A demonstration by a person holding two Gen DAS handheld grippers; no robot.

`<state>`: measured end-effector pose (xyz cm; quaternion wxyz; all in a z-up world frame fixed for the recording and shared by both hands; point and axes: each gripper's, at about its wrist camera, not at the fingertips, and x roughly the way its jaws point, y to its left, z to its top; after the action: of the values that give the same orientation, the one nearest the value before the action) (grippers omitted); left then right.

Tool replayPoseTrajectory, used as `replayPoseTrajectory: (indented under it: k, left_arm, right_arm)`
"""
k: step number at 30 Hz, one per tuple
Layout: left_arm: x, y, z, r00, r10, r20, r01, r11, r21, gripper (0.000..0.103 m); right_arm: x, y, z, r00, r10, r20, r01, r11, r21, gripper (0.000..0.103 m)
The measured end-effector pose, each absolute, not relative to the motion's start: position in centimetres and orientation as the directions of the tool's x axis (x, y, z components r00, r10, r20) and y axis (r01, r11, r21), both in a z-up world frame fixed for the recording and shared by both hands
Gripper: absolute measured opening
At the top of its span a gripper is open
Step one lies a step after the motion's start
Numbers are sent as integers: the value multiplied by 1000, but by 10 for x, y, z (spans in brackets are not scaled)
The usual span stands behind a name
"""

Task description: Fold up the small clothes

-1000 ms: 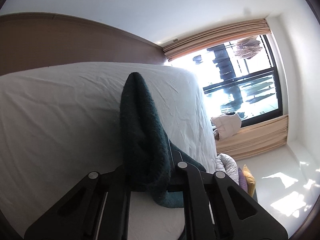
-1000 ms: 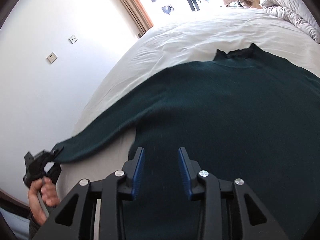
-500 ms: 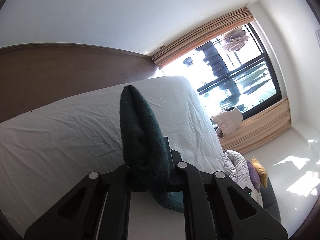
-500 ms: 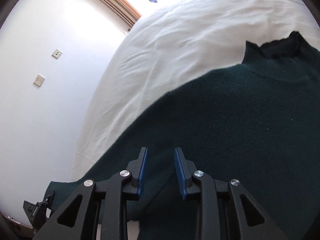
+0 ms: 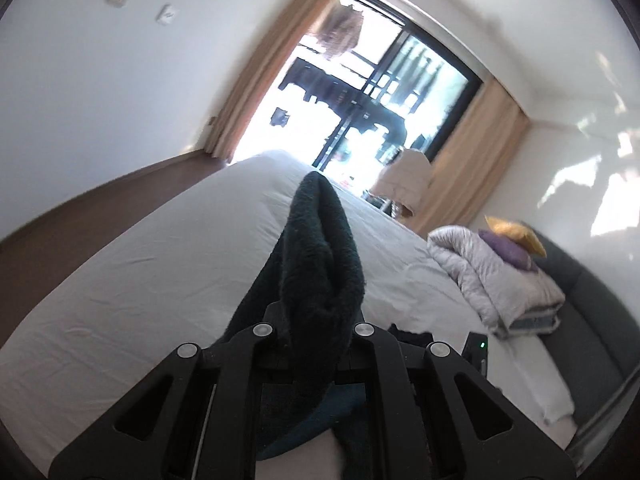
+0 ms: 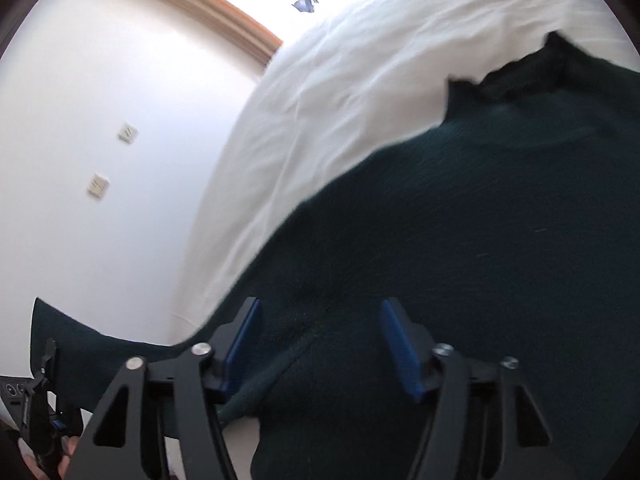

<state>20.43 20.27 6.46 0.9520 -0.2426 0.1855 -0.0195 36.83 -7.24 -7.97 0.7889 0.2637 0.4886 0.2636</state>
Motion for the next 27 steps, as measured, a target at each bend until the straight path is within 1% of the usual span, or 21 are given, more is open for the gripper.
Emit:
replayPoseTrajectory:
  k: [2, 5, 7, 8, 9, 11, 12, 14, 16, 21, 23, 24, 25, 27]
  left_arm:
    - [217, 152, 63, 921, -149, -361, -1, 924, -383, 8]
    - [239, 84, 35, 884, -179, -431, 50, 955, -293, 8]
    - [246, 47, 11, 865, -173, -471, 72, 972, -224, 8]
    - [247, 31, 0, 855, -167, -491, 83, 979, -188, 8]
    - [248, 22, -12, 850, -152, -504, 88, 985, -148, 8]
    - [242, -12, -35, 844, -102, -527, 107, 994, -21, 8]
    - [232, -22, -52, 843, -83, -532, 113, 993, 23, 8]
    - [228, -47, -68, 842, -38, -538, 123, 985, 124, 8]
    - [225, -71, -81, 846, 1, -533, 130, 969, 208, 8]
    - [219, -93, -104, 857, 83, -509, 144, 910, 390, 8]
    - [246, -86, -89, 857, 99, -506, 154, 888, 433, 8]
    - [247, -90, -93, 858, 108, -502, 156, 876, 456, 8]
    - [247, -92, -95, 859, 115, -498, 157, 868, 471, 8]
    - [248, -96, -99, 864, 124, -487, 159, 852, 498, 8]
  right_arm:
    - [361, -99, -73, 369, 730, -575, -158, 659, 735, 67]
    - [352, -124, -61, 353, 773, -527, -188, 610, 770, 67]
    - [345, -138, -52, 337, 802, -494, -221, 577, 786, 71]
    - [343, -144, -49, 334, 810, -481, -227, 565, 793, 78]
    - [344, -146, -51, 334, 814, -476, -229, 560, 796, 83]
    - [342, -153, -51, 316, 832, -455, -235, 533, 813, 83]
    - [341, -153, -52, 296, 848, -441, -240, 512, 825, 83]
    - [340, -147, -56, 255, 870, -421, -258, 481, 838, 83]
    - [338, -136, -61, 220, 872, -437, -268, 485, 832, 83]
    - [325, -129, -61, 157, 868, -471, -280, 497, 822, 83]
    - [327, -128, -59, 158, 869, -468, -281, 494, 823, 83]
    - [327, -129, -57, 160, 870, -467, -281, 494, 823, 83]
    - [328, -130, -56, 158, 866, -474, -281, 500, 819, 82]
    - [329, -124, -56, 150, 854, -499, -286, 520, 805, 74]
